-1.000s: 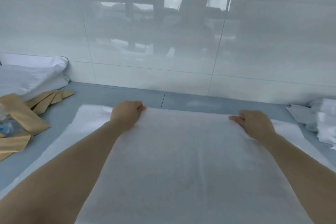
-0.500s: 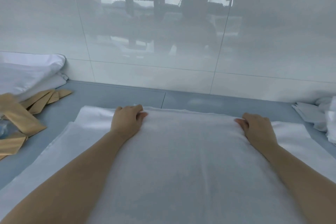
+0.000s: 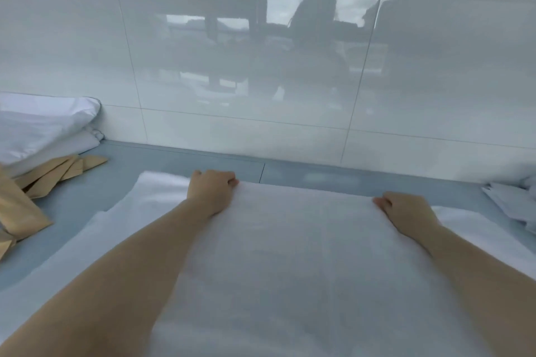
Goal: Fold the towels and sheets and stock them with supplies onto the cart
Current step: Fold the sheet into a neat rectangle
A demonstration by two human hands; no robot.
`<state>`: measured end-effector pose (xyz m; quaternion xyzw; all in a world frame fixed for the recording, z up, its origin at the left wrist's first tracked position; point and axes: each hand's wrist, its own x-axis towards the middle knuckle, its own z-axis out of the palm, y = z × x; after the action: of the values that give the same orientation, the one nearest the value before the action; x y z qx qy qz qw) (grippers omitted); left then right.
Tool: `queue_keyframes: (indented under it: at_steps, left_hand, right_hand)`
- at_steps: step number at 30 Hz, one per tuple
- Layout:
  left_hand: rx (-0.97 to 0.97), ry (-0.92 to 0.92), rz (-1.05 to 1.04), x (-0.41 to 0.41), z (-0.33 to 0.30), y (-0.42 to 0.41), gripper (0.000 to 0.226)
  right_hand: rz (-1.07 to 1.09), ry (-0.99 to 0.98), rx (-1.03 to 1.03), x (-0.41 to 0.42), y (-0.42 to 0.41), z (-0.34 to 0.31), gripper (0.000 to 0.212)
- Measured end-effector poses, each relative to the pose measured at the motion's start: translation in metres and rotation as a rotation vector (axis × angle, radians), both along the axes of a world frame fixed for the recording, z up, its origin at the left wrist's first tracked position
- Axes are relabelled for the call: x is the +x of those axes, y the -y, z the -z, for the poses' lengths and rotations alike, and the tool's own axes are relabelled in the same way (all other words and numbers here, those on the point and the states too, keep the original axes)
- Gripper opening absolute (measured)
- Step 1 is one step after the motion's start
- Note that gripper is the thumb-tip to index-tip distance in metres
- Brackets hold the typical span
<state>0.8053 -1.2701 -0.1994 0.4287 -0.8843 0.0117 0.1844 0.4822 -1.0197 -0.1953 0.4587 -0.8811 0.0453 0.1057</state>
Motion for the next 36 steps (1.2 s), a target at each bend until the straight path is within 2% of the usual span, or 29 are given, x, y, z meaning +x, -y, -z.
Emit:
queue_keyframes:
  at_steps: [3, 6, 9, 11, 13, 17, 19, 21, 26, 32, 36]
  left_hand:
    - [0.016, -0.045, 0.003, -0.001, 0.011, 0.010, 0.027]
    - [0.025, -0.066, -0.009, -0.005, 0.012, 0.012, 0.028]
    - [-0.017, 0.002, -0.036, -0.007, 0.011, 0.006, 0.016]
    - [-0.026, 0.013, -0.024, -0.013, 0.006, -0.008, 0.021]
    - [0.002, -0.013, 0.067, -0.028, 0.000, -0.034, 0.030]
    - [0.074, 0.023, 0.287, -0.072, -0.004, -0.101, 0.037]
    - [0.136, 0.039, 0.301, -0.088, 0.000, -0.131, 0.038]
    - [0.158, 0.069, 0.253, -0.094, 0.011, -0.149, 0.042]
    - [0.242, 0.213, 0.170, -0.080, 0.021, -0.143, 0.067]
    - [0.300, 0.272, 0.070, -0.046, 0.015, -0.153, 0.072]
    - [0.414, 0.364, 0.054, -0.040, 0.003, -0.188, 0.073]
  right_hand:
    - [0.003, 0.084, 0.027, -0.010, 0.003, 0.001, 0.037]
    - [0.021, 0.061, 0.011, -0.015, 0.006, 0.001, 0.036]
    - [0.051, 0.015, -0.006, -0.009, 0.004, 0.007, 0.029]
    - [0.034, -0.051, -0.087, 0.001, 0.003, 0.005, 0.021]
    - [-0.038, -0.014, -0.181, 0.021, 0.006, 0.000, 0.020]
    - [-0.332, 0.130, -0.272, 0.091, 0.017, -0.003, 0.019]
    - [-0.451, 0.228, -0.260, 0.119, 0.019, -0.001, 0.024]
    - [-0.475, 0.303, -0.182, 0.129, 0.017, 0.006, 0.036]
    - [-0.185, 0.228, 0.152, 0.082, -0.021, 0.012, 0.052]
    - [0.165, 0.237, 0.248, 0.030, -0.107, 0.007, 0.059]
    - [0.235, 0.323, 0.248, 0.067, -0.111, -0.001, 0.061]
